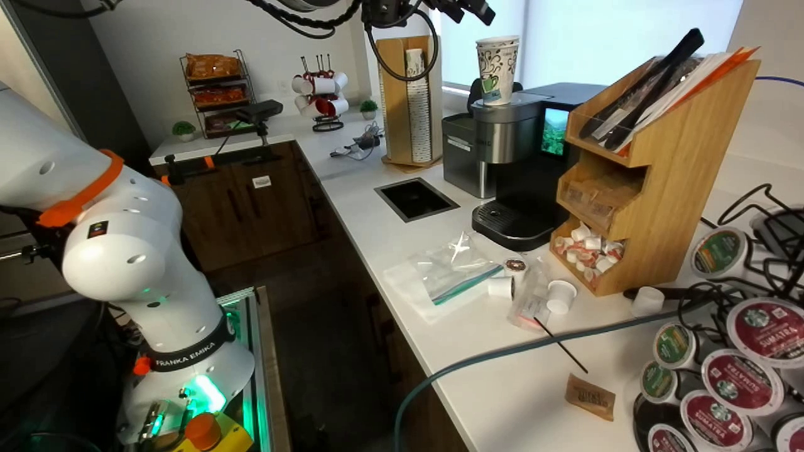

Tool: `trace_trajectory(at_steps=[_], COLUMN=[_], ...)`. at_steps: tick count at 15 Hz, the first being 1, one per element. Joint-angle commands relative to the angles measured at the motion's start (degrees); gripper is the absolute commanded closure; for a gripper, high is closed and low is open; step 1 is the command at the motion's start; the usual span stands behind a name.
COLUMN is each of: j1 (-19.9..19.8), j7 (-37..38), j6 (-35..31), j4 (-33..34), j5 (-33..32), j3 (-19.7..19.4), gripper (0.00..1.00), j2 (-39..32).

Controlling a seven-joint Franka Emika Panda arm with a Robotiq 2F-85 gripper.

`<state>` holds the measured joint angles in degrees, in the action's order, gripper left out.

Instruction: Remove the cup off of the coffeemaker, then open the lid of the coffeemaker

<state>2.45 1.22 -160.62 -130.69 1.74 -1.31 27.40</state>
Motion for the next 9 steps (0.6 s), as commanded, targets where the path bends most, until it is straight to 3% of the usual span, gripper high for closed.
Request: trace_trajectory(at_steps=[1,4,7,9], j1=[-4.6,-12.2,-21.2,-25.0], j7=[4.3,12.8,21.4,25.7], j6=[-4.0,-5.5,-0.1,5.6], j4=[1.3,4.5,9.1,12.1], j5=[-2.4,-6.1,-12.9,-16.6], j3=[3.6,10.0,17.6,21.3], gripper=[0.00,0.00,0.00,0.00], j2=[-1.8,-3.8,-5.9,-7.1])
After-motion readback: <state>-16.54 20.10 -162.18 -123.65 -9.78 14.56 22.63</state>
